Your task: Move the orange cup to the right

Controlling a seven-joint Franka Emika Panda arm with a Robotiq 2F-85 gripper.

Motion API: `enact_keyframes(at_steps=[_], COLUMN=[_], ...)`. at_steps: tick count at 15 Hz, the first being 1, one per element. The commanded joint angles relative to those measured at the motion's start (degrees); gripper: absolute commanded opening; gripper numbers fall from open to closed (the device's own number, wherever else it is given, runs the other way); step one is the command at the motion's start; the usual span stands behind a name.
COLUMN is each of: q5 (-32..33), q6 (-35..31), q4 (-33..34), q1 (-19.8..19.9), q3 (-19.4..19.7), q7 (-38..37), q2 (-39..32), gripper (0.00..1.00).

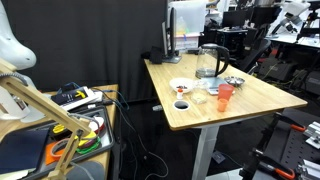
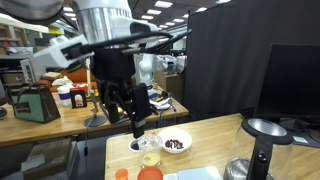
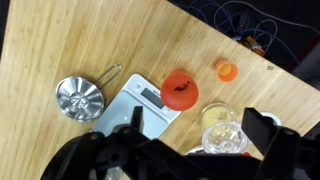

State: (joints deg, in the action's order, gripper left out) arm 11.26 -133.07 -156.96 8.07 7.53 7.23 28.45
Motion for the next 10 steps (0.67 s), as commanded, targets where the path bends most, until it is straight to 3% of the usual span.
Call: enact_keyframes(at_steps=[1, 3, 4, 10], q5=[-5.7, -11.6, -8.4, -8.9], q6=[-2.3, -2.6, -1.1, -1.1], q4=[-1.1, -1.9, -1.9, -1.9], q1=[-2.9, -6.4, -4.4, -4.6], q3=[-0.1, 0.4, -0.8, -0.9], q7=[-1.2, 1.4, -0.3, -0.5], q2=[-4.7, -6.6, -5.3, -5.6], gripper=[1.00, 1.00, 1.00, 1.00])
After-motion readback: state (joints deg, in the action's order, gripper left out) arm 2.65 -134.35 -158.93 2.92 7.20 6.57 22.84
